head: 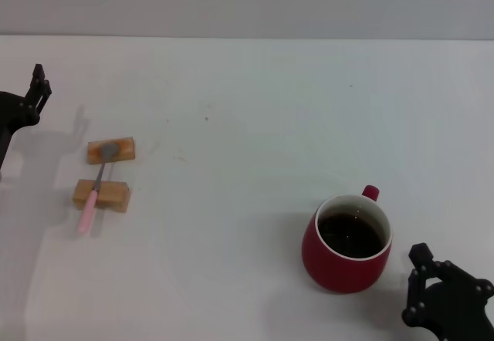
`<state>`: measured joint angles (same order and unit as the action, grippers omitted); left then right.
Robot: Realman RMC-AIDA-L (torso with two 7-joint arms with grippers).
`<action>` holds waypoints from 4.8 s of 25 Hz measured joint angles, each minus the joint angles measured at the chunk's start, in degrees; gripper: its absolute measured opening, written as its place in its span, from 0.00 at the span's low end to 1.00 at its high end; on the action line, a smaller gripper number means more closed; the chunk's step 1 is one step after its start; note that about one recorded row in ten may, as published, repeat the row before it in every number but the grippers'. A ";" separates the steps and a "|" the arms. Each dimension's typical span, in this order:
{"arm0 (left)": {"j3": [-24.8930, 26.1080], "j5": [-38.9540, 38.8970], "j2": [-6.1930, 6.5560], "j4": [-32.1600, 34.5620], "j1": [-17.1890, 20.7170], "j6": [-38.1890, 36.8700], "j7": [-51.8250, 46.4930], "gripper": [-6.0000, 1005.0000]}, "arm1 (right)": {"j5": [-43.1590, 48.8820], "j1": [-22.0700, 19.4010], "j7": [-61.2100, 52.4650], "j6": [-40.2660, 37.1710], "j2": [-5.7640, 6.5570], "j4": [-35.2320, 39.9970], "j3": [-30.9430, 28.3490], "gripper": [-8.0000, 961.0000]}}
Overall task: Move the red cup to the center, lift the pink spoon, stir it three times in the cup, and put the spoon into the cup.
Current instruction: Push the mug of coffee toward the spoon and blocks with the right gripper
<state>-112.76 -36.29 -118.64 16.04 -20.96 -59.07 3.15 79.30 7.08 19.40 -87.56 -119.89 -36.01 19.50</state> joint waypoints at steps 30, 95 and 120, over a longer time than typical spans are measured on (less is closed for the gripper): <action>0.41 0.00 0.27 -0.31 0.17 -0.85 0.02 0.80 | 1.30 5.43 -0.50 4.81 0.00 -1.50 -1.48 0.01; 2.03 -0.35 0.95 -1.78 -2.40 -1.13 0.02 0.79 | 4.38 13.73 -5.11 12.45 0.01 -2.42 -6.19 0.01; 2.03 -0.10 0.69 -1.89 -2.50 -1.14 0.02 0.79 | 7.48 11.12 -5.16 13.52 0.00 -3.46 -7.35 0.01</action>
<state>-110.74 -36.40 -117.95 14.15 -23.46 -60.20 3.16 86.78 18.21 14.23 -74.04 -119.88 -39.47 12.15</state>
